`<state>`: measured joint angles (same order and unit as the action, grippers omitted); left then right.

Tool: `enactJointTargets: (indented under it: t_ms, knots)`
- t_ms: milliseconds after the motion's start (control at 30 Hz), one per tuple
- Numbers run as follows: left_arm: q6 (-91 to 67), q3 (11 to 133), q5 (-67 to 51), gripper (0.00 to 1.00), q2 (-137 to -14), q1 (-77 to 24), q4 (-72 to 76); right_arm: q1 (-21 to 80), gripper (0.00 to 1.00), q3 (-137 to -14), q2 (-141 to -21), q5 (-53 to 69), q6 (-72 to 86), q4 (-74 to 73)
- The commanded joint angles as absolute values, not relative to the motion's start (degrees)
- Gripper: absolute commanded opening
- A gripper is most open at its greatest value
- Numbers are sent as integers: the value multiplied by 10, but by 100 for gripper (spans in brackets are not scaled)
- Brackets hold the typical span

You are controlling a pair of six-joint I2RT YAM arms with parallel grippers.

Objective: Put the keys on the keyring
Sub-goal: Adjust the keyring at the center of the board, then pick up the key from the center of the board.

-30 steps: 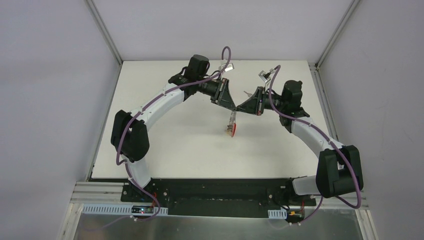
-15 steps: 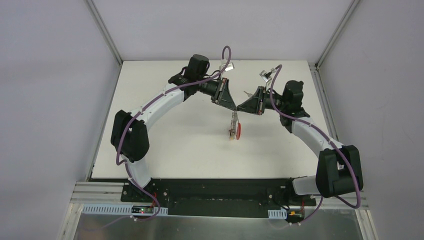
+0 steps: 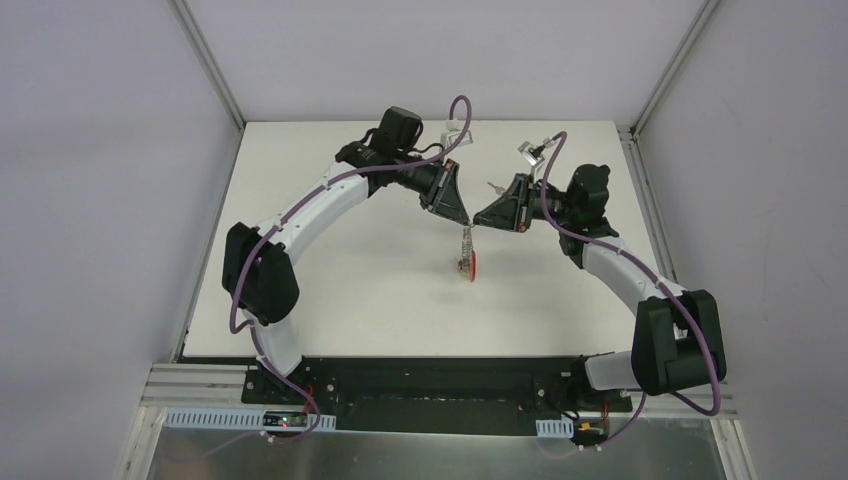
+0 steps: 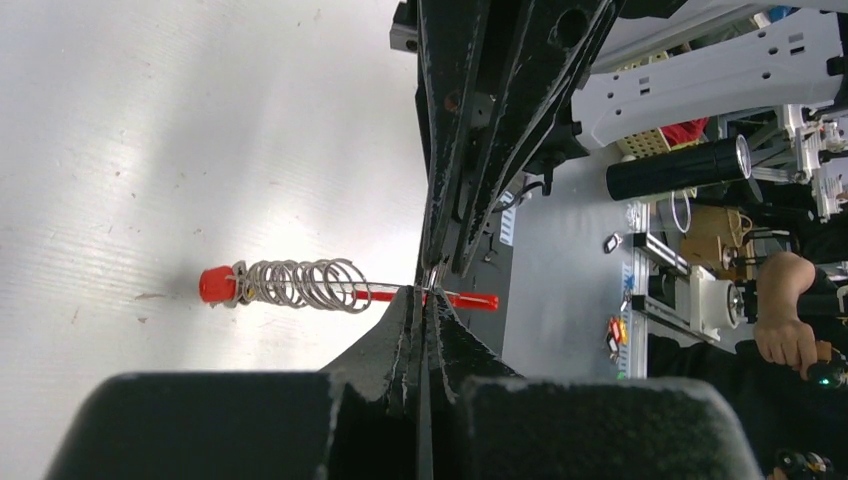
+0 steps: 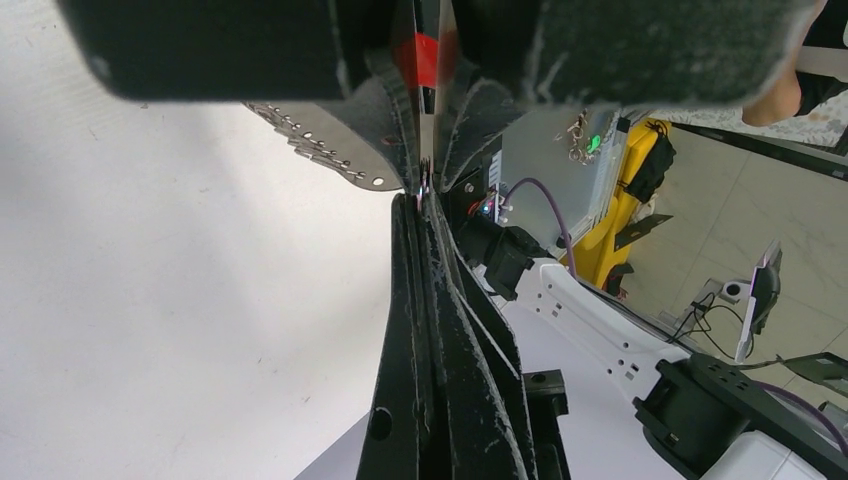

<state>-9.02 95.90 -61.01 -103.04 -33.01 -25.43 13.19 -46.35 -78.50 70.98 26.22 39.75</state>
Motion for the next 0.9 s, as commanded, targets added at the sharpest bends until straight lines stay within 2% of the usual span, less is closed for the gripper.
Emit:
enactJointTargets:
  t_ms: [0,233,400,567,667,800,867]
  knots:
    - [-32,970,-589,0,-1010,-325,-305,126,12,-470,-770,744,277,460]
    - [-18,972,-592,0,-1007,-325,-314,126,13,-469,-769,743,275,460]
    - [13,987,-576,0,-1001,-326,-348,120,17,-473,-765,723,250,432]
    - [65,999,-545,0,-989,-325,-398,101,23,-499,-759,659,144,285]
    - [100,1006,-526,0,-984,-326,-433,98,30,-529,-764,591,57,164]
    - [147,1014,-507,0,-975,-326,-473,98,30,-575,-782,591,57,67]
    - [159,1006,-499,0,-965,-326,-471,98,50,-596,-801,443,-83,36]
